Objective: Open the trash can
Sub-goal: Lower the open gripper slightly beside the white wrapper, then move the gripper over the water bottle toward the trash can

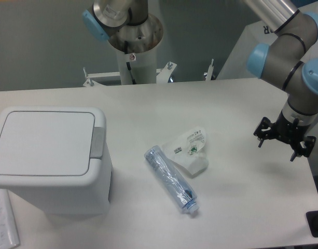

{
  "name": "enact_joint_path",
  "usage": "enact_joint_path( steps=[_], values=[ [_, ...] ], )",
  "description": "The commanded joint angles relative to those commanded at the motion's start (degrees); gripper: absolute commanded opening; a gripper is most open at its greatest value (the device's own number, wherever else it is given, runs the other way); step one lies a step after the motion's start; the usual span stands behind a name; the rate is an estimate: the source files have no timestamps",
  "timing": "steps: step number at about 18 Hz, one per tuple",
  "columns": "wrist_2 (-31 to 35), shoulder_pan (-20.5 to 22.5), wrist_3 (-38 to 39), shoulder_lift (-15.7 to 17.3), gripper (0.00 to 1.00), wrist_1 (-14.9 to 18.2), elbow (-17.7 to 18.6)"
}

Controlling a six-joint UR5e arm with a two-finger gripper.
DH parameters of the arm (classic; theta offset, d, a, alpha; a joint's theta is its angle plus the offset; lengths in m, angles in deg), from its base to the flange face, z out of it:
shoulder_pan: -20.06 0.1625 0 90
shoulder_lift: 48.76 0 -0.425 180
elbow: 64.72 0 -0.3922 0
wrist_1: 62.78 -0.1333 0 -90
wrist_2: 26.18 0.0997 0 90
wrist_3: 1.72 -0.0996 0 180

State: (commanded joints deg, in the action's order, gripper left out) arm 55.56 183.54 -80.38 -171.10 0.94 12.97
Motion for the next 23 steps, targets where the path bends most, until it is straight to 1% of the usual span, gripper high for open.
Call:
enact_joint_path(
  steps=[3, 5, 7, 10, 13, 15, 16, 17, 18, 20, 23],
  values=[
    [0.0, -0.44, -0.26, 0.35, 1.0, -0.26, 0.0],
    [0.0, -1.22, -1.84, 1.75, 1.0, -1.4, 0.17],
    [-0.09, -2.11, -1.59, 1.32, 1.0, -2.37, 0.52],
    [-1.13, -0.36, -1.41, 1.93, 1.0, -2.9, 3.16],
    [-2.81, -0.53, -0.01, 2.98, 1.0, -2.81, 3.69],
    [-5.26, -1.23, 5.68, 3.6, 1.0, -2.81, 3.78],
    [-6.14, -1.67, 7.28, 3.69, 1.0, -2.81, 3.87],
    [-8.67, -2.89, 13.47, 4.56, 1.0, -2.81, 4.21],
    [-9.57, -3.42, 16.84, 4.74, 1.0, -2.81, 4.3],
    [-10.19, -5.26, 22.56, 5.01, 1.0, -2.72, 4.31],
    [-10.19, -8.51, 28.37, 6.15, 1.0, -2.9, 4.39]
  ],
)
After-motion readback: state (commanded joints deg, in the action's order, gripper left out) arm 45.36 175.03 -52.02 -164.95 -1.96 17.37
